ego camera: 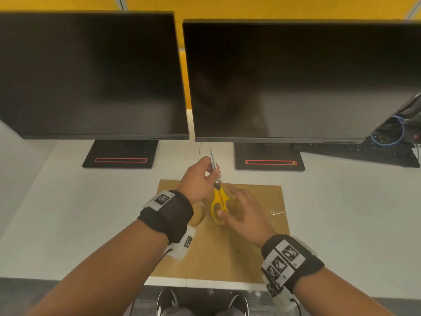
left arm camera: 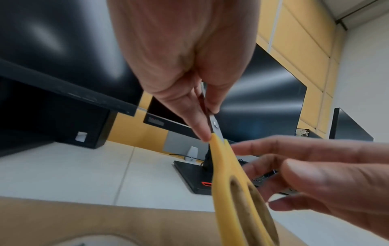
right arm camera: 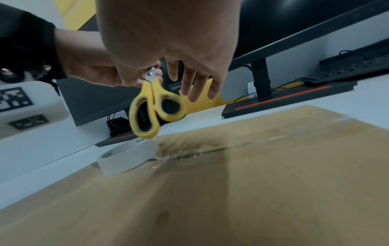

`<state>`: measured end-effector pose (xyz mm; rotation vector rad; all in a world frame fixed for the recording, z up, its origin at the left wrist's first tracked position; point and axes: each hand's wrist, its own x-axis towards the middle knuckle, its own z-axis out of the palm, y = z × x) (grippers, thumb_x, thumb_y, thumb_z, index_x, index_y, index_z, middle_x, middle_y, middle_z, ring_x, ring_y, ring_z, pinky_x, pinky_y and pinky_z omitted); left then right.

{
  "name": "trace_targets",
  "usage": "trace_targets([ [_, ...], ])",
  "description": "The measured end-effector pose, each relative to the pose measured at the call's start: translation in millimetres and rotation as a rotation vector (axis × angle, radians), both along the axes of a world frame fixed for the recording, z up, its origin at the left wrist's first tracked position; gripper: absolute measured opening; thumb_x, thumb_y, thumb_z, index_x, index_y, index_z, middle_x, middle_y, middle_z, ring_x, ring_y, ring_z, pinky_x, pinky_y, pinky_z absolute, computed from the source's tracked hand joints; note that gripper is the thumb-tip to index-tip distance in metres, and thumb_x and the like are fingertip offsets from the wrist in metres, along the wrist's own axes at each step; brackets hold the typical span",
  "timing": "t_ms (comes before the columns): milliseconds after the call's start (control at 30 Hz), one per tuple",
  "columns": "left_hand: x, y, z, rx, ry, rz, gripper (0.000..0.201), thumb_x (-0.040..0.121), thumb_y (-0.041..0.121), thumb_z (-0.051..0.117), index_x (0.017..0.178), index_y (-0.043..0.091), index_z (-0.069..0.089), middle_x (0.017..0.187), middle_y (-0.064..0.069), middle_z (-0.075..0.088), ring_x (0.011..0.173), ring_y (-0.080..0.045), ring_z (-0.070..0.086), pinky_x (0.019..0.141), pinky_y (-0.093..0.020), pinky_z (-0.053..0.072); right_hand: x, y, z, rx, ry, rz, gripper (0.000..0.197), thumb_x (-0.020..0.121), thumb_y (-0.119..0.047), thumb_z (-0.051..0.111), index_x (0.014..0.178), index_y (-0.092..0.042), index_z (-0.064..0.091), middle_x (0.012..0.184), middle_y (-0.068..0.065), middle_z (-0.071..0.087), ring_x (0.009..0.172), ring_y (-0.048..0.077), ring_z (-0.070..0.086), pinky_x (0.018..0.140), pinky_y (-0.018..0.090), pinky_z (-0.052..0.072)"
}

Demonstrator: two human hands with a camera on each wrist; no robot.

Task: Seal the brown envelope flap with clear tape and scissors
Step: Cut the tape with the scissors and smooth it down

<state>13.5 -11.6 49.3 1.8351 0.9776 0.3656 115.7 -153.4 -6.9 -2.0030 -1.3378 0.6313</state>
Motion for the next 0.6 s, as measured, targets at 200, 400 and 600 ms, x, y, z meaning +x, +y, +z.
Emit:
trace_targets([
  [200, 25, -16, -9, -0.066, 0.007, 0.008, 0.008, 0.096, 0.024, 0.052, 0.102, 0.019, 0.054, 0.1, -0.001, 0.067, 0.093, -0.021, 0.065, 0.087, -0.046, 0.055, 17, -9, -9, -0.076, -0.163, 0.018, 0.078, 0.07, -0.065, 0.049, 0.14, -0.033, 0.034, 0.119, -0.004, 0.055, 0.11, 0.017, 0.05, 0.093, 0.034, 0.044],
  [400, 27, -21, -16, -0.082, 0.038, 0.009, 0.016, 0.097, 0.021, 0.053, 0.108, 0.01, 0.053, 0.107, -0.009, 0.062, 0.094, -0.025, 0.066, 0.071, -0.032, 0.06, 20, -20, -13, -0.162, -0.369, 0.093, 0.074, 0.079, -0.063, 0.037, 0.145, -0.031, 0.028, 0.123, -0.008, 0.055, 0.109, 0.019, 0.046, 0.092, 0.035, 0.037],
  [600, 21, -17, -22, -0.055, 0.067, 0.022, 0.017, 0.097, 0.025, 0.053, 0.104, 0.01, 0.052, 0.105, -0.007, 0.06, 0.088, -0.023, 0.065, 0.061, -0.023, 0.057, 11, -18, -14, -0.139, -0.094, 0.102, 0.071, 0.088, -0.04, 0.054, 0.149, -0.025, 0.022, 0.116, -0.002, 0.053, 0.102, 0.016, 0.056, 0.08, 0.024, 0.043],
])
